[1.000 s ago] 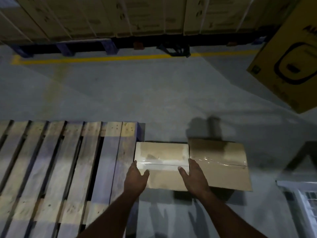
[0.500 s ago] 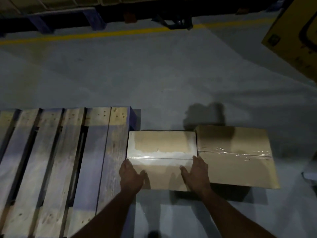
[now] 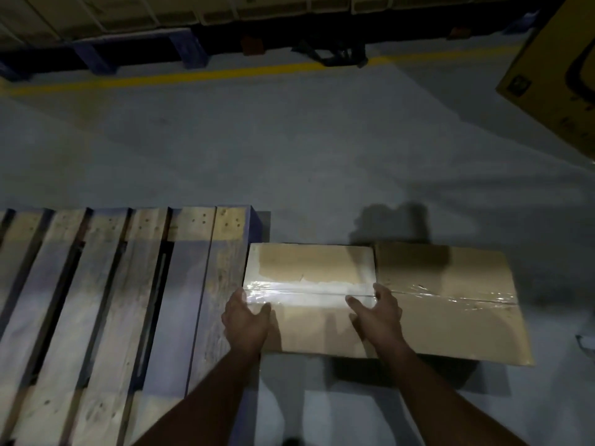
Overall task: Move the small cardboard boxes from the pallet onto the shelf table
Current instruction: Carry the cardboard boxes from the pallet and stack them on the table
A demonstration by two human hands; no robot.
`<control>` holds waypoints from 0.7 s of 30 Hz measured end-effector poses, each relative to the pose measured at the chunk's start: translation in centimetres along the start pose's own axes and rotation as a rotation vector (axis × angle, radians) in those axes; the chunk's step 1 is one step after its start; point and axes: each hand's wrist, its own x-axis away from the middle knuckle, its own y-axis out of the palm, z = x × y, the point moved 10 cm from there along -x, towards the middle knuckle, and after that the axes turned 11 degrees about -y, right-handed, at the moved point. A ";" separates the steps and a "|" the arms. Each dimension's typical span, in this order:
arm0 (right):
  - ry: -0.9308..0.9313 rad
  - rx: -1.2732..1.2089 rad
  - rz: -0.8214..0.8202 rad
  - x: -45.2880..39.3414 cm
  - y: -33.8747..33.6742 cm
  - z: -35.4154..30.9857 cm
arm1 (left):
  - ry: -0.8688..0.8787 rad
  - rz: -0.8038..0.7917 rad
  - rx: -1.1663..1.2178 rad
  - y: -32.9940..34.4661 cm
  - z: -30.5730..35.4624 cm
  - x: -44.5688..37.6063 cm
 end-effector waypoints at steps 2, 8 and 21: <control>0.009 -0.091 0.020 -0.3 -1.0 -0.9 | 0.028 0.029 0.060 -1.2 1.4 0.3; -0.035 -0.326 0.063 -1.1 -4.4 -4.5 | 0.147 0.011 0.137 -5.9 8.8 3.7; -0.245 -0.418 0.090 7.4 -21.8 -26.3 | 0.286 0.078 0.270 -21.8 25.2 19.4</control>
